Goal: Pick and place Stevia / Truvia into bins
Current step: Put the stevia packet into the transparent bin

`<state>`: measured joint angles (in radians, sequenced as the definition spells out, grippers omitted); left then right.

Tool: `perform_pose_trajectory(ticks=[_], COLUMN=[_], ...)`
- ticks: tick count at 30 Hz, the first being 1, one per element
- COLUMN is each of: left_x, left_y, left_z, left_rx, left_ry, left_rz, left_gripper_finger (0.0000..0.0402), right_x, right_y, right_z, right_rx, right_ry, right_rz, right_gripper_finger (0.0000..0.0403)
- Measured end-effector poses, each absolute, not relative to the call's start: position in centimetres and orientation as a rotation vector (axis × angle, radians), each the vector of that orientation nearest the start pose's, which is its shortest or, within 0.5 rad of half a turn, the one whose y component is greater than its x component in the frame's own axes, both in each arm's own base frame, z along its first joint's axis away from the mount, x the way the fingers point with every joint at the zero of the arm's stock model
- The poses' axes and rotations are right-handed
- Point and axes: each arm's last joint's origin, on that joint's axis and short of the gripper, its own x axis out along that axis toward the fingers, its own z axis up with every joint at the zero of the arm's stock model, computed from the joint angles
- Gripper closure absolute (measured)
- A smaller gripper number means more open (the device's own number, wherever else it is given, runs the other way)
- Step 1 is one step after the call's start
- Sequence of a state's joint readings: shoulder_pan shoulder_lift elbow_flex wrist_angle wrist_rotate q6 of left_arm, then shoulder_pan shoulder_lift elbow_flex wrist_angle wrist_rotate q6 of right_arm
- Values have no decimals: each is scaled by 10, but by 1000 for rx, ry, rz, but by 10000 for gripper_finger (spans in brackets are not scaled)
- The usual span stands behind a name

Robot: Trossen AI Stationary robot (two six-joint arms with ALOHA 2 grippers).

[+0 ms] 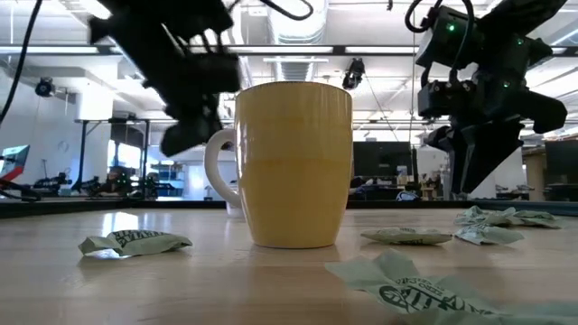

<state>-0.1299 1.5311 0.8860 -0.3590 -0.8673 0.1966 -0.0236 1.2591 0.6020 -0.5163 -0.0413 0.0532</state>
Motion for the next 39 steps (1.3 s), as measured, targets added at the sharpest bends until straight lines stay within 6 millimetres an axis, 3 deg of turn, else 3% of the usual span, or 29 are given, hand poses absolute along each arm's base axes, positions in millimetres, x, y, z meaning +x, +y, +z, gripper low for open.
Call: perform_pose_trajectory(ticks=[7, 12, 19, 24, 31, 36, 39], left_x=[297, 301, 312, 310, 290, 269, 258], left_y=[28, 42, 43, 42, 35, 33, 32], left_z=[191, 186, 195, 206, 221, 224, 223], left_rx=[589, 623, 647, 639, 574, 508, 494], left_ry=[963, 977, 930, 959, 1046, 1057, 1055], left_rz=[421, 329, 319, 417, 419, 452, 457], left_gripper_finger=[401, 386, 301, 259, 248, 248, 248], right_x=[214, 214, 210, 210, 210, 210, 211], right_y=[-4, -4, -3, 2, 17, 11, 5], right_z=[173, 175, 172, 173, 171, 173, 174], right_rx=[80, 82, 89, 88, 11, -30, 43], right_ry=[1136, 1134, 1183, 1186, 1199, 1198, 1210], right_rz=[-13, -14, -7, 51, 65, -75, -149], right_gripper_finger=[303, 308, 301, 292, 291, 296, 293])
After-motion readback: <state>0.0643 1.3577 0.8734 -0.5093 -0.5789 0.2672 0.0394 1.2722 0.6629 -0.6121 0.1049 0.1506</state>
